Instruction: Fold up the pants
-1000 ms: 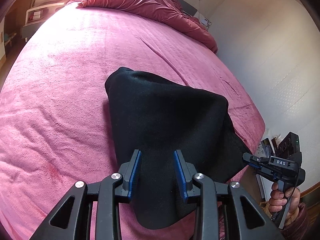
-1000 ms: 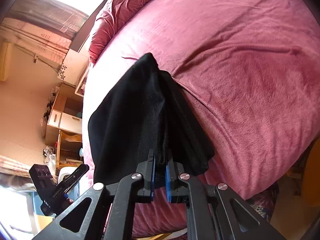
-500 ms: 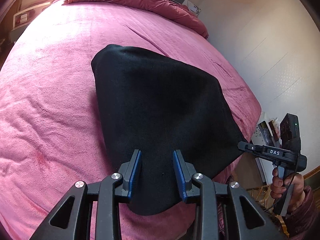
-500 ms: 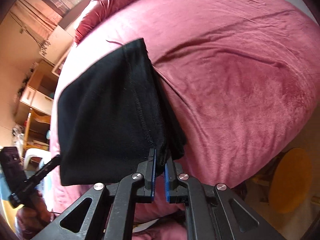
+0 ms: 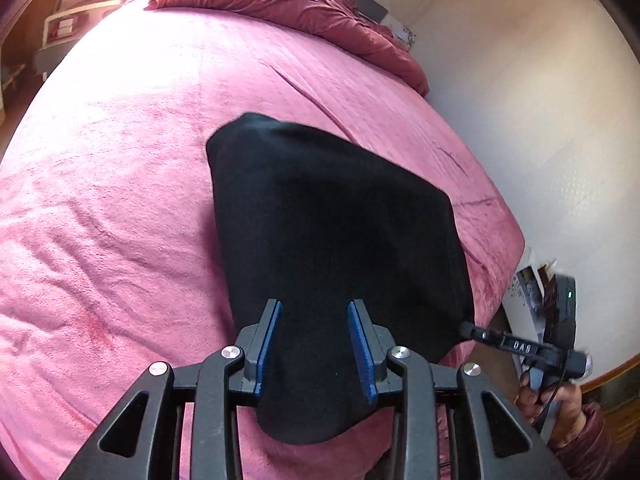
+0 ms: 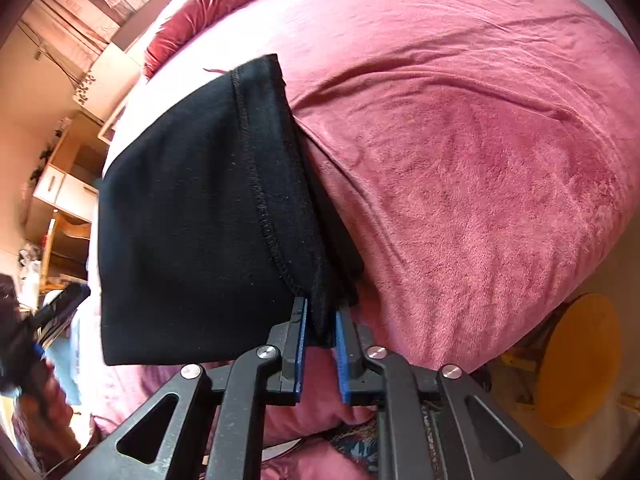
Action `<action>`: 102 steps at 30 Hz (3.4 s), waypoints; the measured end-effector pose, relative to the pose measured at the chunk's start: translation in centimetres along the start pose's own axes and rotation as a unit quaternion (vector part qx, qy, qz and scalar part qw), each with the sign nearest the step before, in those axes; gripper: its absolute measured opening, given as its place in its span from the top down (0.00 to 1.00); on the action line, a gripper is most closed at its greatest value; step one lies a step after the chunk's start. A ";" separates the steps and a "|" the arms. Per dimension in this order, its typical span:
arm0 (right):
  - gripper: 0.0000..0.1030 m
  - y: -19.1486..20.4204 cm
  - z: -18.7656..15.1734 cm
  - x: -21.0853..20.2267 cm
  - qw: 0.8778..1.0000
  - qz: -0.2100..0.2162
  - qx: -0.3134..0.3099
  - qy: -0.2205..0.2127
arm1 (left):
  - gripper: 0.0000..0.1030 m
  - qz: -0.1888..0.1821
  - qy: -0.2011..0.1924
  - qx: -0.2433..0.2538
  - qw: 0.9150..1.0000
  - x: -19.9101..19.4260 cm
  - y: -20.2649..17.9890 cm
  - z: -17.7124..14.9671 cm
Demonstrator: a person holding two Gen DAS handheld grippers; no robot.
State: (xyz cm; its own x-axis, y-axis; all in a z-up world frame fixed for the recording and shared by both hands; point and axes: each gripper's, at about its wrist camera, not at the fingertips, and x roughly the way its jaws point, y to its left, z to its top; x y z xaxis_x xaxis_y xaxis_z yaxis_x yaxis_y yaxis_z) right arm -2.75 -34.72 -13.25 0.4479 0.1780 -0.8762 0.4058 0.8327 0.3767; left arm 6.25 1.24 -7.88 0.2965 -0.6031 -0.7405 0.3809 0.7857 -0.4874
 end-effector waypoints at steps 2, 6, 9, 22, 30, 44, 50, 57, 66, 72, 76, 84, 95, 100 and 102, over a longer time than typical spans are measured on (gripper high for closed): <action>0.85 -0.2 0.2 -0.5 1.000 0.001 -0.002 -0.003 | 0.63 0.004 -0.011 -0.019 1.000 -0.4 1.3 1.4; 0.79 -0.4 0.3 -2.4 1.000 0.001 -0.003 -0.015 | 0.57 0.012 -0.020 -0.051 0.998 -0.6 3.4 3.3; 0.76 -0.5 1.1 -4.4 0.999 -0.002 -0.003 -0.041 | 0.45 0.010 -0.017 -0.066 0.998 0.2 4.6 4.9; 0.68 3.1 4.4 -3.5 0.998 0.025 -0.006 -0.059 | 0.29 -0.074 0.016 -0.170 0.983 5.9 9.9 9.5; 0.68 4.2 3.5 -0.3 0.999 0.004 -0.032 -0.029 | 0.30 -0.125 0.056 -0.210 0.968 9.2 11.2 10.1; 0.68 3.3 3.1 1.2 0.999 -0.026 -0.033 -0.021 | 0.70 0.138 -0.002 0.077 0.987 8.8 1.0 9.3; 0.68 3.5 2.6 1.5 0.998 -0.033 -0.046 -0.022 | 0.65 0.171 0.004 0.060 0.984 9.8 2.0 9.0; 0.63 3.1 2.5 1.6 0.999 -0.029 -0.039 -0.025 | 0.57 0.181 -0.052 0.069 0.980 4.0 0.5 8.4; 0.60 3.3 2.3 1.3 0.998 -0.032 -0.039 -0.030 | 0.47 0.173 -0.090 0.084 0.977 -1.0 -1.3 5.3; 0.60 3.5 3.0 0.2 0.998 -0.025 -0.040 -0.047 | 0.47 0.169 -0.089 0.088 0.978 -1.8 -1.8 3.3; 0.60 3.8 4.3 -0.4 0.997 -0.010 -0.035 -0.060 | 0.46 0.169 -0.087 0.092 0.978 -2.1 -2.0 2.0; 0.60 5.1 6.0 1.1 0.998 -0.016 -0.050 -0.045 | 0.46 0.171 -0.075 0.092 0.978 -2.0 -2.2 0.3; 0.89 5.5 6.1 1.4 0.995 -0.017 -0.098 -0.030 | 0.42 0.162 -0.059 0.068 0.983 -1.4 -1.1 -0.5; 0.91 5.9 5.8 0.3 0.991 -0.036 -0.115 -0.050 | 0.42 0.148 -0.056 0.059 0.986 -1.5 -0.7 -1.0; 0.92 5.0 5.7 0.9 0.992 -0.051 -0.106 -0.044 | 0.42 0.139 -0.048 0.057 0.987 -1.3 -0.5 -1.4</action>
State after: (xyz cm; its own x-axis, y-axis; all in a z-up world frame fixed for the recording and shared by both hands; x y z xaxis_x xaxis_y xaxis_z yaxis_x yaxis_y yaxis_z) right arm 4.18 -33.39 -10.41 0.4844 0.0493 -0.8734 0.2792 0.9375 0.2078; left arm 4.46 1.82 -7.28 0.4839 -0.3806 -0.7880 0.3672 0.9057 -0.2119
